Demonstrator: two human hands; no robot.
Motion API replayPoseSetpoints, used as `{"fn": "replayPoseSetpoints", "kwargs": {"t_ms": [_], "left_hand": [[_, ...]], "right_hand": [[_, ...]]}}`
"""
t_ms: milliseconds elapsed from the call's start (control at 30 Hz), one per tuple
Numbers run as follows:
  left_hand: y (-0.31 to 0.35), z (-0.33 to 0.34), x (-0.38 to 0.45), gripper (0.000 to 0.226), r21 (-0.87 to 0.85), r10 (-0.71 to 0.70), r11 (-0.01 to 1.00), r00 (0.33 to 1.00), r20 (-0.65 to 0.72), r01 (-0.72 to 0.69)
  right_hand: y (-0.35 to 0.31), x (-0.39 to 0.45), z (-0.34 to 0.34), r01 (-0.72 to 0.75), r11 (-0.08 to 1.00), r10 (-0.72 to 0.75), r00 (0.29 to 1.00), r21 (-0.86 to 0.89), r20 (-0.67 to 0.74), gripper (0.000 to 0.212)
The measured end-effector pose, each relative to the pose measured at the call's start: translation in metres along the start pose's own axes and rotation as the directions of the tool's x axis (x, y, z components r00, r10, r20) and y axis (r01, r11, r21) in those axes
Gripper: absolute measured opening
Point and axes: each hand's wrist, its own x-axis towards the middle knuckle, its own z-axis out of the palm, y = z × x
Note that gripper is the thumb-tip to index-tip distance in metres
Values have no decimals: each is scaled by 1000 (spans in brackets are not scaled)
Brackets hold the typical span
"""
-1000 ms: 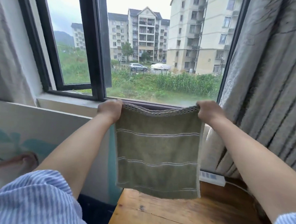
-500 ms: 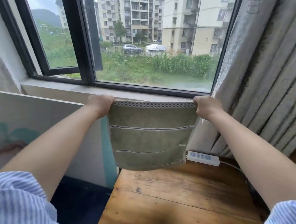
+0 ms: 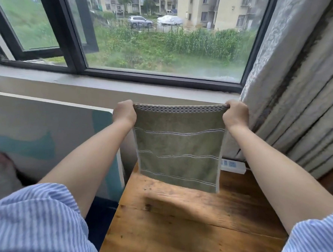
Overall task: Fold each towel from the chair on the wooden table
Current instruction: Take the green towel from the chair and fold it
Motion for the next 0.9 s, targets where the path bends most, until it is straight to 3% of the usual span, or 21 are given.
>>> {"fn": "replayPoseSetpoints", "kwargs": {"t_ms": [133,233,367,500,600,667,733,800,900], "left_hand": [[3,13,17,26,-113,74,989,986,-152,-92],[-11,26,16,25,-98,169,977,969,-178,-188],[-58,56,-8,23,101,383,916,921,76,-389],[-97,96,-66,27,306,429,727,755,496,-614],[-112,126,-114,27,303,369,608,599,711,-734],[-121,142,-144,25,266,341,556,508,791,-787],[-130,154,-170,27,217,301,527,419,857,-822],[-141,165,-197,28,165,248,512,329,911,-843],[-160,179,-229,25,122,190,512,250,949,-850]], "right_hand": [[6,14,6,47,995,-36,992,88,-117,39],[18,2,8,128,988,-117,985,81,-128,37],[60,-48,25,245,969,-242,967,-24,81,30],[106,-131,51,328,928,-233,883,-179,407,26],[129,-190,69,373,902,-163,759,-216,630,29],[132,-221,74,443,869,-151,660,-220,736,26],[135,-249,76,559,812,-244,587,-168,772,14],[139,-279,78,620,772,-277,528,-141,803,33],[147,-319,85,683,704,-178,436,-195,882,33]]}}
